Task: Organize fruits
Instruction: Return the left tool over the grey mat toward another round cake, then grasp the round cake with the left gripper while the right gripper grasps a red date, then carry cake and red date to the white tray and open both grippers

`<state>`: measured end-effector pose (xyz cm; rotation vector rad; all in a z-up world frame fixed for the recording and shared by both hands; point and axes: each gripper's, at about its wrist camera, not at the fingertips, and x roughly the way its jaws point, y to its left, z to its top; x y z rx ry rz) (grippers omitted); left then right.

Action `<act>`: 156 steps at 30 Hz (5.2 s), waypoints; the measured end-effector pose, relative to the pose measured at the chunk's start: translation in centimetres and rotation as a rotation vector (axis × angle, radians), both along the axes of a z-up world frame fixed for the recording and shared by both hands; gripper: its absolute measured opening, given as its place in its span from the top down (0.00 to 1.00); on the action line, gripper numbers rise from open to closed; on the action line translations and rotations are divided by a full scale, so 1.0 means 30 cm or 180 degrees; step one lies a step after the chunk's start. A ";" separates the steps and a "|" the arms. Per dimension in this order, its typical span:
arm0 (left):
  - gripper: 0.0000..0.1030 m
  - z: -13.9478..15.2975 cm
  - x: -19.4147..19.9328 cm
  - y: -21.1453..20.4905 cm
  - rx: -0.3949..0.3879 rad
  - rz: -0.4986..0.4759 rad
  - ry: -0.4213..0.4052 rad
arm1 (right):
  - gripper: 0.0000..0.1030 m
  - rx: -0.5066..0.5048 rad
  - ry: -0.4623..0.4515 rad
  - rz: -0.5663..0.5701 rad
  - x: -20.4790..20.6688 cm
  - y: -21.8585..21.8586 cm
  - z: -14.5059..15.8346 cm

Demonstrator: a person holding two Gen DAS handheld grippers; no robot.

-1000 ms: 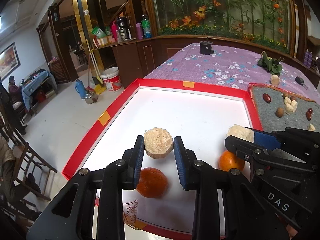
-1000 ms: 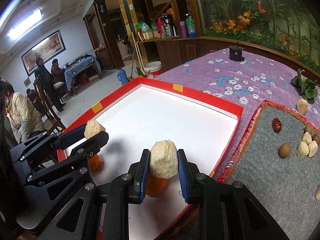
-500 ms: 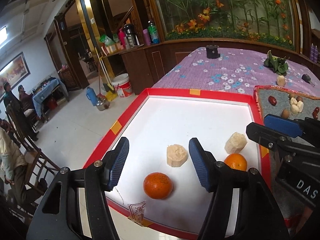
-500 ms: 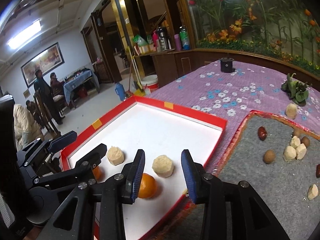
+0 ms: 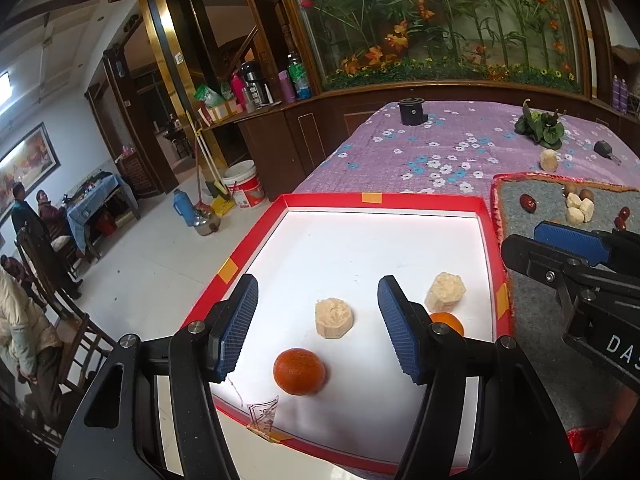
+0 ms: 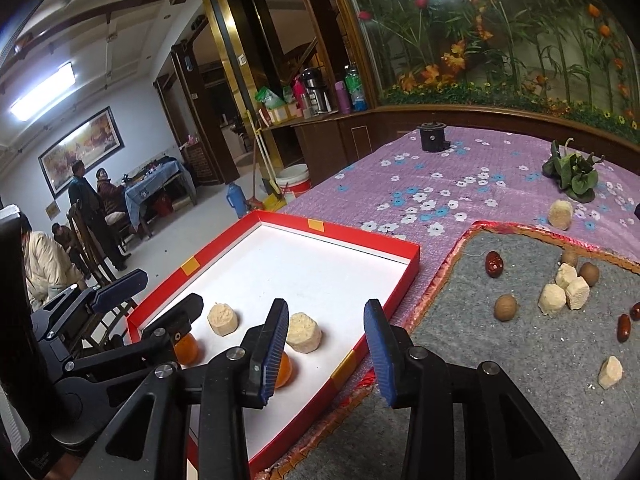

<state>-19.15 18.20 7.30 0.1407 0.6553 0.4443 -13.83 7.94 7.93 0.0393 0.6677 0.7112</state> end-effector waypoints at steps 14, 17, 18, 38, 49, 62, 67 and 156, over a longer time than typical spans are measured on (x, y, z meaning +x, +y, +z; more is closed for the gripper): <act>0.39 0.004 0.020 -0.103 0.0096 -0.0179 0.0100 | 0.63 0.0077 0.0069 -0.0129 0.023 -0.124 -0.023; 0.39 0.002 0.033 -0.158 0.0041 -0.0374 0.0150 | 0.63 0.0058 0.0106 -0.0265 0.040 -0.213 -0.041; 0.39 0.000 0.036 -0.174 0.0033 -0.0429 0.0166 | 0.63 0.0053 0.0115 -0.0320 0.047 -0.246 -0.045; 0.39 -0.052 0.177 -0.601 -0.0191 -0.1614 0.0712 | 0.63 -0.0268 0.0585 -0.1490 0.242 -0.887 -0.086; 0.39 -0.036 0.266 -0.719 -0.0261 -0.1814 0.0867 | 0.75 -0.0329 0.1140 -0.1618 0.486 -0.864 -0.159; 0.39 -0.115 0.403 -0.895 -0.0506 -0.2035 0.1170 | 0.84 0.0415 0.1292 -0.1617 0.491 -1.029 -0.150; 0.39 -0.148 0.444 -0.929 -0.0522 -0.2065 0.1244 | 0.84 0.0545 0.1254 -0.1583 0.479 -1.030 -0.123; 0.47 -0.025 -0.043 0.087 -0.0623 -0.0303 -0.0016 | 0.54 0.0084 0.0139 0.0538 -0.017 0.052 -0.014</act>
